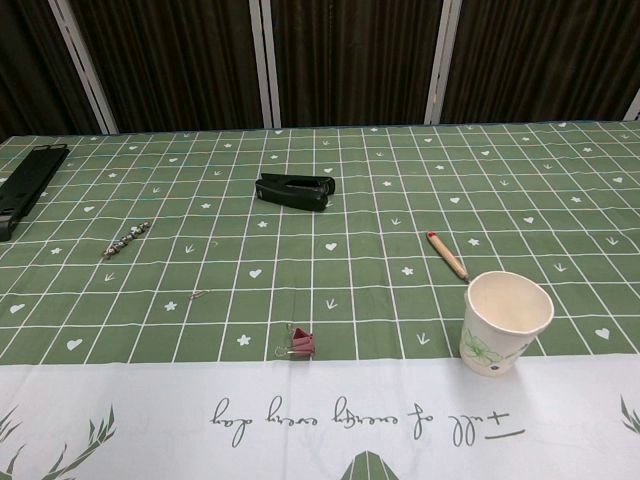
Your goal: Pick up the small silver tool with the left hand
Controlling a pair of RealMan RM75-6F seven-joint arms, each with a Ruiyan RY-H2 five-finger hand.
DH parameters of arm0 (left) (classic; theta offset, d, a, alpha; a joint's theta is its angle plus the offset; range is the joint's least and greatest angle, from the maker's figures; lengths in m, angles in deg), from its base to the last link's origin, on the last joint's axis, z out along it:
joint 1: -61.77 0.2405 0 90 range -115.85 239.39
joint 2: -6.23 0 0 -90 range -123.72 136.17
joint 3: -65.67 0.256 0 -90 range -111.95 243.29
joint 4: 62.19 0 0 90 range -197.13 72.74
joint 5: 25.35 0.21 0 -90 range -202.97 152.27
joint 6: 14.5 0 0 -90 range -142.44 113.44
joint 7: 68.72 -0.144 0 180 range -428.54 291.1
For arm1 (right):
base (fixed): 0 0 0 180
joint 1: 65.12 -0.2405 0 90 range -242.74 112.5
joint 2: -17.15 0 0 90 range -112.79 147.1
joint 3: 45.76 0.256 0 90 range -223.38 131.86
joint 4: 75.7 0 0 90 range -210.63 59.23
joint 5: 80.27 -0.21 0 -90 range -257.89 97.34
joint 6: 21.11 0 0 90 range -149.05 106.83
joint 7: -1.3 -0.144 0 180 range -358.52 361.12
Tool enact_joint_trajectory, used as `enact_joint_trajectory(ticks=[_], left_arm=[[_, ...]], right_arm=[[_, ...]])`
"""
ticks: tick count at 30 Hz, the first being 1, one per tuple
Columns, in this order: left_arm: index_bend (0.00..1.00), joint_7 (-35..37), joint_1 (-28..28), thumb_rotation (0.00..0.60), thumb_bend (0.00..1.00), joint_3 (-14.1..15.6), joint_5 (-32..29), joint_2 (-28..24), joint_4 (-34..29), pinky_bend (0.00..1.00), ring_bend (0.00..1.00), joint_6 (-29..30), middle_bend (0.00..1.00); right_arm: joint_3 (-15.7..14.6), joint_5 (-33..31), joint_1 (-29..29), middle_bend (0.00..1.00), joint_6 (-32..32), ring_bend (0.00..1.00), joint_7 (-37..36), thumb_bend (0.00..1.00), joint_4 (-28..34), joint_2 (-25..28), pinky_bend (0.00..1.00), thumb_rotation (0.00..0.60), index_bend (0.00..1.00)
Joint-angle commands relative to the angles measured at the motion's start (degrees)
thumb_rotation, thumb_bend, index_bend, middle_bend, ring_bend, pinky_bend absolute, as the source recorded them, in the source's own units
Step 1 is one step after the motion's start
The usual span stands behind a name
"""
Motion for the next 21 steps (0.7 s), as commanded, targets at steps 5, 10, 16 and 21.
enact_joint_trajectory(ticks=[5, 10, 16, 21], left_arm=[[0.14, -1.0, -1.4, 0.600, 0.18, -0.6, -1.6, -0.8, -1.7, 0.00, 0.00, -2.5, 0.00], [0.15, -2.9, -3.7, 0.600, 0.27, -2.2, -3.9, -1.0, -3.3, 0.03, 0.00, -5.6, 0.00], [0.19, -7.8, -8.1, 0.600, 0.28, -6.1, -10.0, 0.6, -1.7, 0.03, 0.00, -10.3, 0.00], [0.20, -11.6, -12.2, 0.600, 0.28, -9.0, -18.4, 1.4, -1.5, 0.03, 0.00, -16.3, 0.00]], right_arm=[[0.0, -0.3, 0.1, 0.01, -0.1, 0.00, 0.0, 0.09, 0.4, 0.1, 0.16, 0.600, 0.20], [0.0, -0.3, 0.1, 0.01, 0.1, 0.00, -0.4, 0.09, 0.4, 0.2, 0.16, 0.600, 0.20], [0.0, -0.4, 0.1, 0.01, 0.2, 0.00, -0.8, 0.09, 0.5, 0.3, 0.16, 0.600, 0.20], [0.0, -0.5, 0.0, 0.01, 0.4, 0.00, -1.0, 0.09, 0.6, 0.4, 0.16, 0.600, 0.20]])
